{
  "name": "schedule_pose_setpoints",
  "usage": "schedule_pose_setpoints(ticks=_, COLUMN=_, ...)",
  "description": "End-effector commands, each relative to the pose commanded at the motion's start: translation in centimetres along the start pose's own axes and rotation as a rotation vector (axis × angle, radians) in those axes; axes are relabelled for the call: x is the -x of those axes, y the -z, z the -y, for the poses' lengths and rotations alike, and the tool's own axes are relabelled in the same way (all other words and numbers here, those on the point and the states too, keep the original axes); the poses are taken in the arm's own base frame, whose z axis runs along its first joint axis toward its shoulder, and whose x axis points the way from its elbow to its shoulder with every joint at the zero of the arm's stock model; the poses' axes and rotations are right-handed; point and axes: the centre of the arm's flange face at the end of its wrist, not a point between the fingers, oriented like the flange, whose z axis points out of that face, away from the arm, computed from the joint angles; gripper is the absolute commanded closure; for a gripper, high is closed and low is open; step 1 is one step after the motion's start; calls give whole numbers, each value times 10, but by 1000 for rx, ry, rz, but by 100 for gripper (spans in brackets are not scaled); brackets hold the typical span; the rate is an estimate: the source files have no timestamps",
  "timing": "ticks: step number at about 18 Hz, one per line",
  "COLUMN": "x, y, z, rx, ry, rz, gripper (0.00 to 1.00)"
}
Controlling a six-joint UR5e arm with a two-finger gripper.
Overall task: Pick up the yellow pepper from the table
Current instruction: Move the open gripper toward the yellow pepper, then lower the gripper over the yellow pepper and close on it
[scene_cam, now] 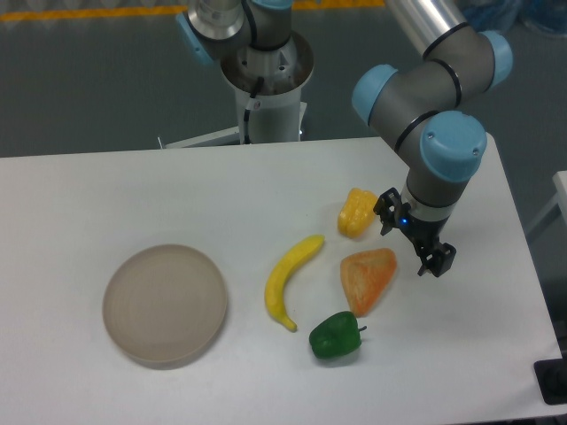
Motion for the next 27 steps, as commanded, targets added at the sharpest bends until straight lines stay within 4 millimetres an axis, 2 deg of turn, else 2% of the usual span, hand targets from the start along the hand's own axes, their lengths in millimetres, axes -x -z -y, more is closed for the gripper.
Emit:
schedule_pose_setpoints(ticks=7, x=-3, y=-1, z=2, rx=-1, ry=6, rz=-5, gripper=0)
schedule_pose_setpoints(ticks=11, x=-20, y=-11, z=1, rx=14, ry=23, rz=-38, gripper=0)
schedule_pose_setpoints(ticks=17, x=-70, y=-30, z=-1, rx=18, ry=44, rz=-97, gripper=0)
schedule_pose_setpoints(ticks=19, x=-81, y=-32, z=-3, rx=21, ry=46, rz=-106, gripper=0)
schedule_pose_setpoints(ticks=22, x=-84, y=-28, z=-4, rx=38, ry=46, rz=-103, gripper=0)
schedule_pose_setpoints(ticks=27, x=-87, y=-41, z=-7, rx=120, ry=121, rz=-114, gripper=0)
